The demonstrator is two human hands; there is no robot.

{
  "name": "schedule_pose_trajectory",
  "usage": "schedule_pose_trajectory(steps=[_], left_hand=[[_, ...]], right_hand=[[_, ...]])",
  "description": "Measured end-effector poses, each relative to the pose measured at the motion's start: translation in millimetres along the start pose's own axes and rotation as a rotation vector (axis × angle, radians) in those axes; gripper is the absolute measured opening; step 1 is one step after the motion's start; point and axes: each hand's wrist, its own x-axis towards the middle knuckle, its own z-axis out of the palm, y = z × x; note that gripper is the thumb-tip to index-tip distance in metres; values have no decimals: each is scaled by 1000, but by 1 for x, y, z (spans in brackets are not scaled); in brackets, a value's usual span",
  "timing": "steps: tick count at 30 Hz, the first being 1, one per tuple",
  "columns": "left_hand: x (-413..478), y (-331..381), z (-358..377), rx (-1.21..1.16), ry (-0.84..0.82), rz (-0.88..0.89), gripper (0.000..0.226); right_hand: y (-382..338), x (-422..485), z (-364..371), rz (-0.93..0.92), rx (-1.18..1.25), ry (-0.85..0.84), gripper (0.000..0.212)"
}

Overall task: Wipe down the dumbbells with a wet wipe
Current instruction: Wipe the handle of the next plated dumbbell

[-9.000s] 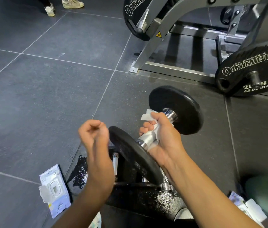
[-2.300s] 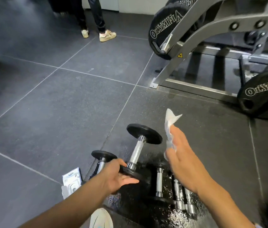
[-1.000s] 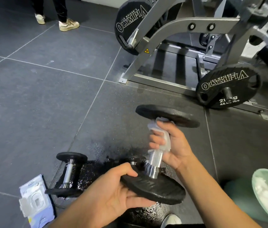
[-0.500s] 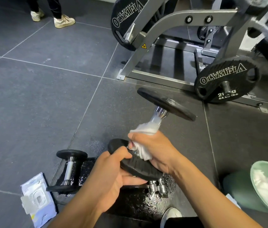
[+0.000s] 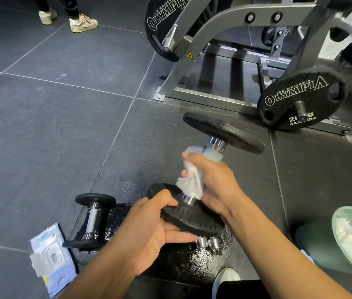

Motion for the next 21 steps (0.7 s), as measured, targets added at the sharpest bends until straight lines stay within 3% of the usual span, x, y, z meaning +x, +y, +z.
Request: schedule_pose_trajectory(steps=[2, 6, 8, 12, 15, 21], left_hand=[[0, 3, -2, 17, -37, -70, 32], [0, 6, -4, 23, -104, -167, 25], [0, 4, -3, 36, -106, -140, 26], [2, -3, 3, 128, 38, 115, 18], [5, -3, 4, 192, 172, 308, 20], [4, -19, 14, 212, 263, 448, 27]], right_hand=[[-14, 5, -6, 17, 145, -64, 15], [-28, 6, -25, 66, 315, -387, 35], [-27, 5, -24, 72, 320, -429, 34], [-20, 1, -16, -55, 60, -196, 22], [-1, -2, -2, -39, -64, -149, 10], [16, 5, 10, 6, 101, -31, 26]])
